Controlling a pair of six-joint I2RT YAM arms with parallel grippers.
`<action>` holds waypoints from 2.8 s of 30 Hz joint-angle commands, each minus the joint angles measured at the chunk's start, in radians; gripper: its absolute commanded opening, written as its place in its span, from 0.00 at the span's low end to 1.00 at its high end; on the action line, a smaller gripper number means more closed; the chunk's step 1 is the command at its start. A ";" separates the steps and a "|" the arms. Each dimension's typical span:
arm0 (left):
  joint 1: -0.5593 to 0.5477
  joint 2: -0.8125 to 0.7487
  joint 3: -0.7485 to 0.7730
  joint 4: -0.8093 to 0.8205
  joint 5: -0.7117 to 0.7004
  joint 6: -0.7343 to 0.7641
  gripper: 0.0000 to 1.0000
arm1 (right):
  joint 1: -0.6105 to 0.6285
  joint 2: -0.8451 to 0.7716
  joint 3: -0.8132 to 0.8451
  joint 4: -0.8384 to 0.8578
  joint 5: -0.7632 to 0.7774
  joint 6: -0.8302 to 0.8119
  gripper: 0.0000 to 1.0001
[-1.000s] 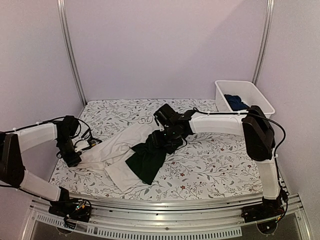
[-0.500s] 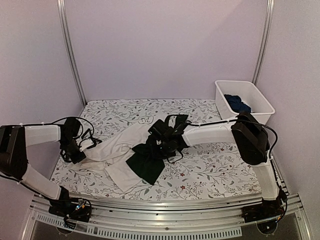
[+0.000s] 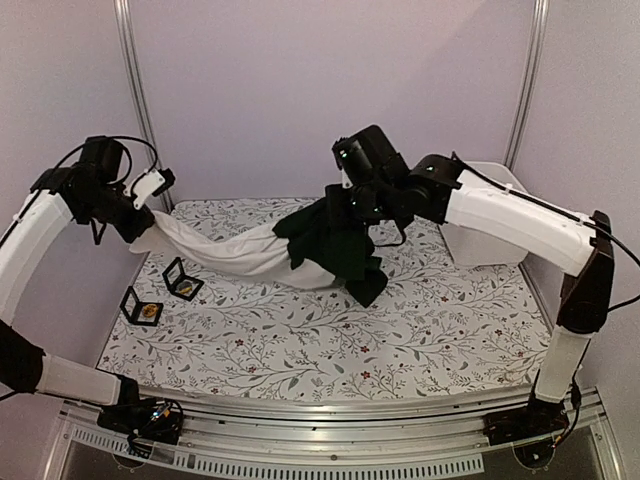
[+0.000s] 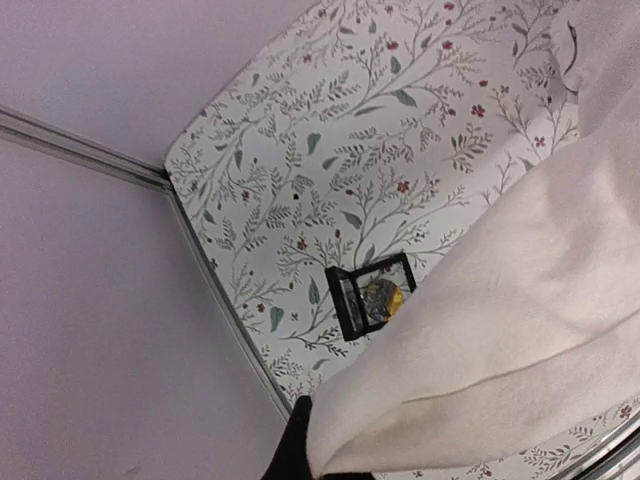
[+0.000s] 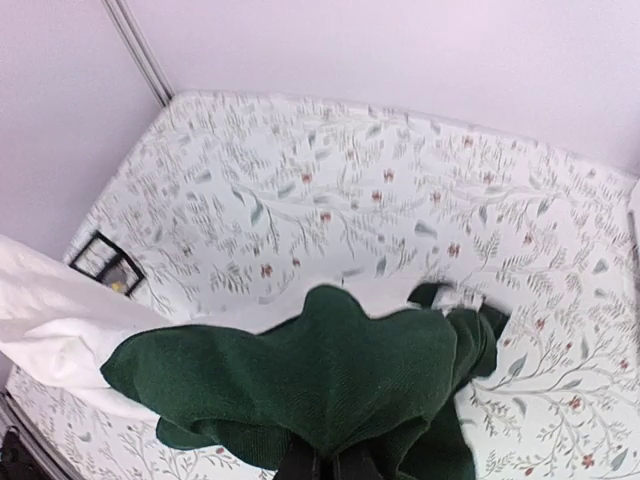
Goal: Pin the brooch onto the clothing
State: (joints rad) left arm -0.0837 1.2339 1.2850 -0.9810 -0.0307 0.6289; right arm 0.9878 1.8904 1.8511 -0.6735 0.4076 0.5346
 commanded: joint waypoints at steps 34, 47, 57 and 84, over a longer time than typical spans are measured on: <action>-0.266 0.088 -0.146 0.031 0.200 -0.122 0.00 | 0.058 -0.167 -0.821 0.084 -0.465 0.396 0.22; -0.265 0.098 -0.149 0.043 0.187 -0.112 0.00 | 0.240 -0.191 -0.670 0.203 -0.612 0.247 0.27; -0.265 0.095 -0.150 0.038 0.179 -0.102 0.00 | 0.257 -0.350 -0.849 0.255 -0.449 0.348 0.55; -0.265 0.082 -0.158 0.037 0.176 -0.098 0.00 | 0.163 -0.304 -1.040 0.526 -0.697 0.587 0.25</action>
State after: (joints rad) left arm -0.3450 1.3334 1.1309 -0.9459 0.1436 0.5228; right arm 1.1618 1.5692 0.8360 -0.2699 -0.2230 1.1545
